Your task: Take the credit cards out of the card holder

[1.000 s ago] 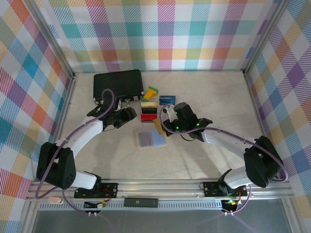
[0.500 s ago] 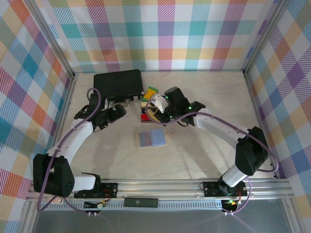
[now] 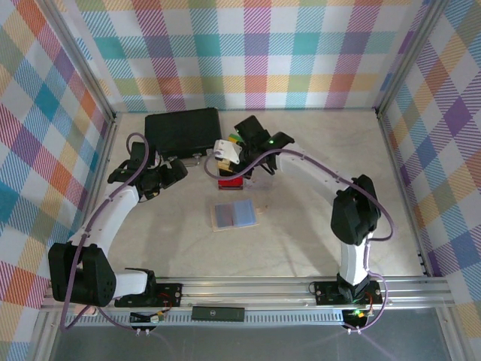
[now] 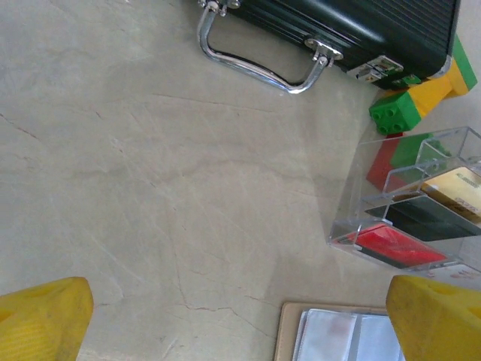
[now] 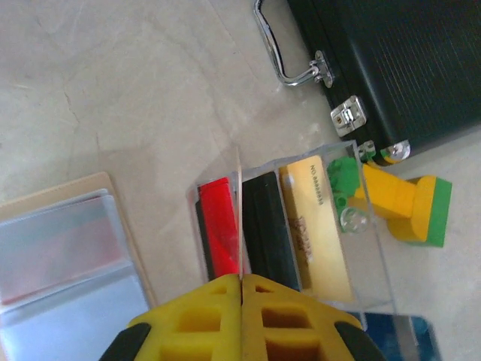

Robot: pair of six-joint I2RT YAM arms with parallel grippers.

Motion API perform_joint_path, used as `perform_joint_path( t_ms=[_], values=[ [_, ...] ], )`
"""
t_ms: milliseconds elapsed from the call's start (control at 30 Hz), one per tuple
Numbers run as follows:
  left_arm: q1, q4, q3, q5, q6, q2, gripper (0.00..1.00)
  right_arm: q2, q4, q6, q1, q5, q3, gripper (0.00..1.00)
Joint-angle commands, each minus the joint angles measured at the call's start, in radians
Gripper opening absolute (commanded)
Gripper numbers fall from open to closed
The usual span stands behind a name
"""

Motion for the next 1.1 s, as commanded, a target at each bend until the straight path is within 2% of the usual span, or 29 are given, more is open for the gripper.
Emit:
perform_joint_path(
  t_ms=[0, 367, 1067],
  values=[
    [0.014, -0.026, 0.027, -0.009, 0.024, -0.021, 1.0, 0.06, -0.078, -0.109, -0.016, 0.009, 0.097, 0.0],
    [0.024, -0.038, 0.035, 0.017, 0.026, 0.017, 1.0, 0.218, -0.2, -0.187, -0.042, 0.009, 0.314, 0.0],
    [0.026, -0.039, 0.028, 0.014, 0.042, 0.018, 1.0, 0.343, -0.276, -0.219, -0.05, 0.04, 0.45, 0.0]
  ],
)
